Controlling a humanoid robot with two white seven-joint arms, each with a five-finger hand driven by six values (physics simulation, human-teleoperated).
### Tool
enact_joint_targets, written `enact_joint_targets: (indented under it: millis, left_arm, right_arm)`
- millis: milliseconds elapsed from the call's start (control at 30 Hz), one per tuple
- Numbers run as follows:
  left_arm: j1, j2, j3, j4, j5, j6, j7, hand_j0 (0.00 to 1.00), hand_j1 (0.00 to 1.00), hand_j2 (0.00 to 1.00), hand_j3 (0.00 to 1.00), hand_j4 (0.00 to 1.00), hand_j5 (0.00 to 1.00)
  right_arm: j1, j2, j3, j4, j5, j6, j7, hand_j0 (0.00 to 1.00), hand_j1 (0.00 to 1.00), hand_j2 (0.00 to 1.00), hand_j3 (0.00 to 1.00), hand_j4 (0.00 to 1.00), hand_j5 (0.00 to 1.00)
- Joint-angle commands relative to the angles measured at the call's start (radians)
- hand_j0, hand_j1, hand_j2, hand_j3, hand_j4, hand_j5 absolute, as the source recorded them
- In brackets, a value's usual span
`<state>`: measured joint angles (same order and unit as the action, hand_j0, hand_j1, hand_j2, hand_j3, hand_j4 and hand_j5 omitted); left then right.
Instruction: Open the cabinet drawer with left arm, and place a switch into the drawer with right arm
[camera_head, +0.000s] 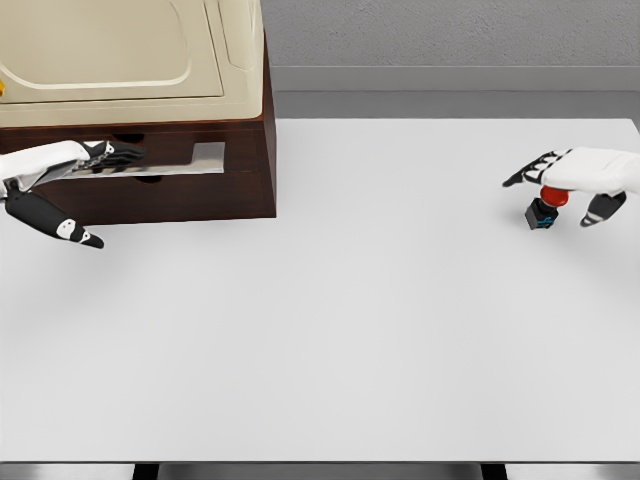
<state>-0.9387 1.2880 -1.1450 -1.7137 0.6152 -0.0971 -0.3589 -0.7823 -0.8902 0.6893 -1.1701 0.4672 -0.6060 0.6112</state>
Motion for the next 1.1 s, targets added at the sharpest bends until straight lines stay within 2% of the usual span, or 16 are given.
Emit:
enact_joint_targets:
  millis: [0,400,500,667,800,933,1067]
  left_arm:
    - [0.000,0.001,-0.004,-0.003,0.005,-0.004,-0.008,1.00,1.00,1.00,1.00,1.00,1.00]
    - [0.035,0.016,-0.007,-0.007,0.005,-0.024,-0.012,1.00,1.00,1.00,1.00,1.00,1.00]
    - [0.041,0.050,-0.009,-0.035,0.006,-0.049,-0.012,1.00,1.00,1.00,1.00,1.00,1.00]
    - [0.043,0.065,-0.021,-0.037,0.006,-0.073,-0.014,1.00,1.00,1.00,1.00,1.00,1.00]
    - [0.044,0.089,-0.025,-0.047,0.008,-0.104,-0.048,1.00,1.00,1.00,1.00,1.00,1.00]
    - [0.049,0.097,-0.027,-0.049,0.009,-0.115,-0.049,1.00,1.00,1.00,1.00,1.00,1.00]
    - [0.058,0.122,-0.032,-0.049,0.011,-0.156,-0.094,1.00,1.00,1.00,1.00,1.00,1.00]
  right_arm:
    - [0.000,0.008,-0.001,0.020,0.007,0.003,0.000,1.00,1.00,1.00,1.00,1.00,1.00]
    - [-0.014,0.045,0.025,0.044,0.025,0.006,0.000,1.00,1.00,1.00,1.00,1.00,1.00]
    - [-0.018,0.047,0.025,0.063,0.025,0.005,0.000,1.00,1.00,1.00,1.00,1.00,1.00]
    - [-0.021,0.050,0.033,0.078,0.027,0.005,0.000,1.00,1.00,1.00,1.00,1.00,1.00]
    - [-0.043,0.083,0.039,0.125,0.054,0.003,0.000,1.00,1.00,1.00,1.00,1.00,1.00]
    - [-0.051,0.083,0.041,0.125,0.054,0.003,0.000,1.00,1.00,1.00,1.00,1.00,1.00]
    - [-0.054,0.085,0.041,0.125,0.056,0.003,0.000,1.00,1.00,1.00,1.00,1.00,1.00]
